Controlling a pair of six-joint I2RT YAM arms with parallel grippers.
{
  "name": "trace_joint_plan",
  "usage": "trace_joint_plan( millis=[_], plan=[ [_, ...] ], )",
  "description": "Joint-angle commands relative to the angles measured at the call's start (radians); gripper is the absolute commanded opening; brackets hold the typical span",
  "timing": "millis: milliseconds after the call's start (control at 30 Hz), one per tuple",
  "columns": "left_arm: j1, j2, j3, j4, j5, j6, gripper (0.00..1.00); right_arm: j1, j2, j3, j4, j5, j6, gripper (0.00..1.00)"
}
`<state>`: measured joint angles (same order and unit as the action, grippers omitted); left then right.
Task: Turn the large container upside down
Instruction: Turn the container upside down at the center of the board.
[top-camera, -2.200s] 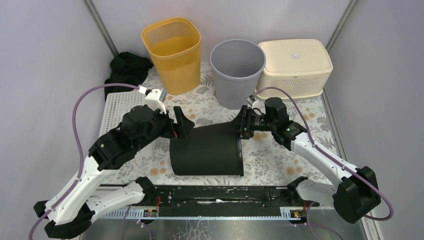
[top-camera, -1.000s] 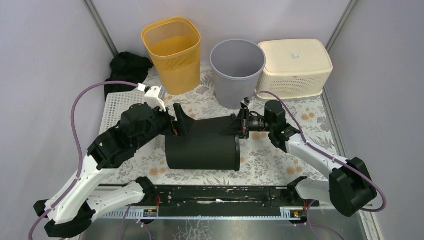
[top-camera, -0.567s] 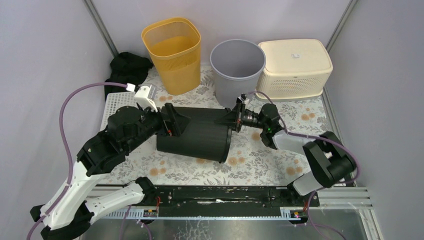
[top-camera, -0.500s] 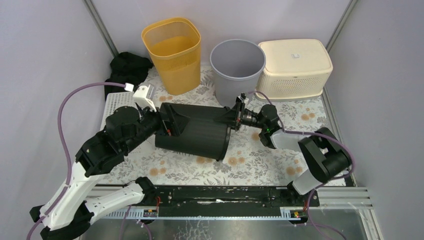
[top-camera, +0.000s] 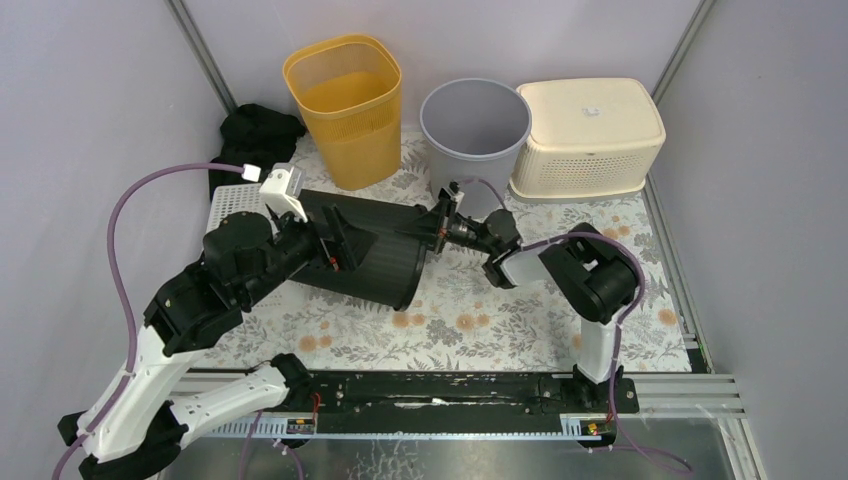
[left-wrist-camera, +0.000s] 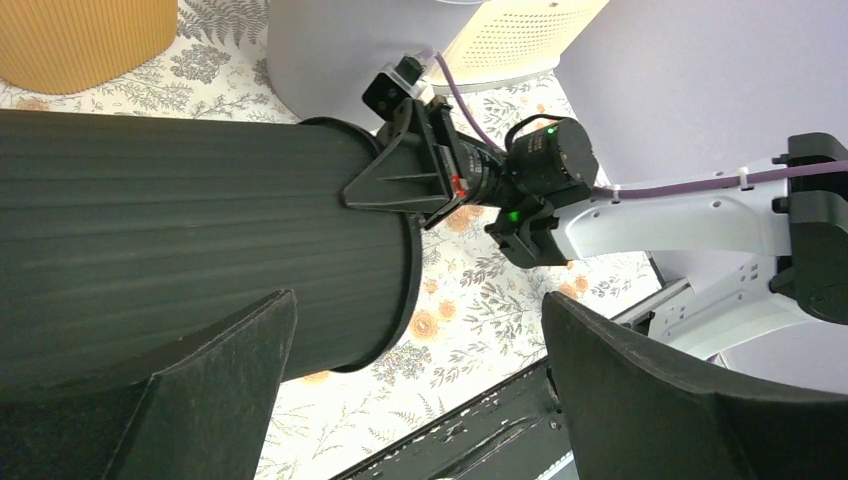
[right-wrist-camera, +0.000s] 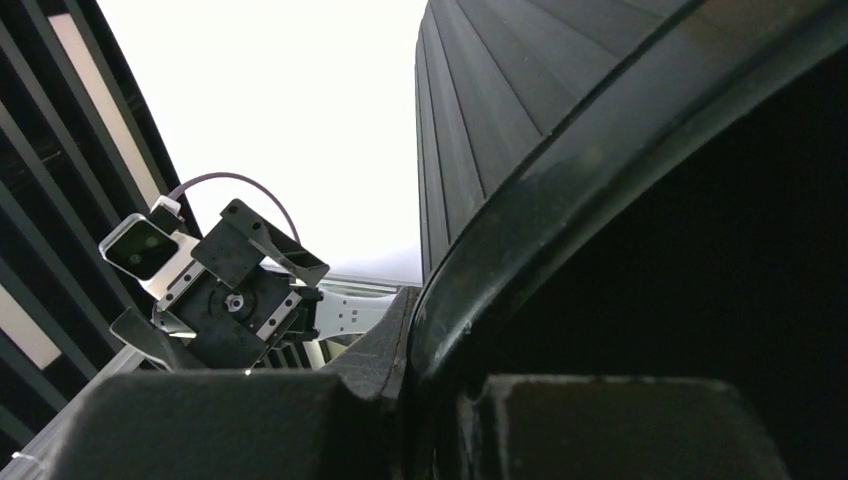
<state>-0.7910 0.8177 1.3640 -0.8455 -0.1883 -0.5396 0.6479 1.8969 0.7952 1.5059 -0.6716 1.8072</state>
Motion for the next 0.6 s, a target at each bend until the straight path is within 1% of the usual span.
trace_joint_plan(
  millis=[0,100,200,400,567],
  plan=[
    [0.004,0.007,0.031,-0.004,-0.022,0.015,1.0,0.052,0.045,0.125,0.199,0.062,-0.003,0.0],
    [0.004,0.014,0.033,-0.004,-0.022,0.017,1.0,0.083,0.081,0.188,0.201,0.071,-0.004,0.0],
    [0.004,0.015,0.035,-0.004,-0.023,0.017,1.0,0.099,0.103,0.203,0.202,0.085,-0.011,0.0],
    [0.004,0.017,0.029,-0.004,-0.023,0.017,1.0,0.101,0.115,0.202,0.203,0.086,-0.036,0.0],
    [0.004,0.018,0.024,-0.001,-0.025,0.017,1.0,0.1,0.131,0.151,0.203,0.078,-0.04,0.0]
  ],
)
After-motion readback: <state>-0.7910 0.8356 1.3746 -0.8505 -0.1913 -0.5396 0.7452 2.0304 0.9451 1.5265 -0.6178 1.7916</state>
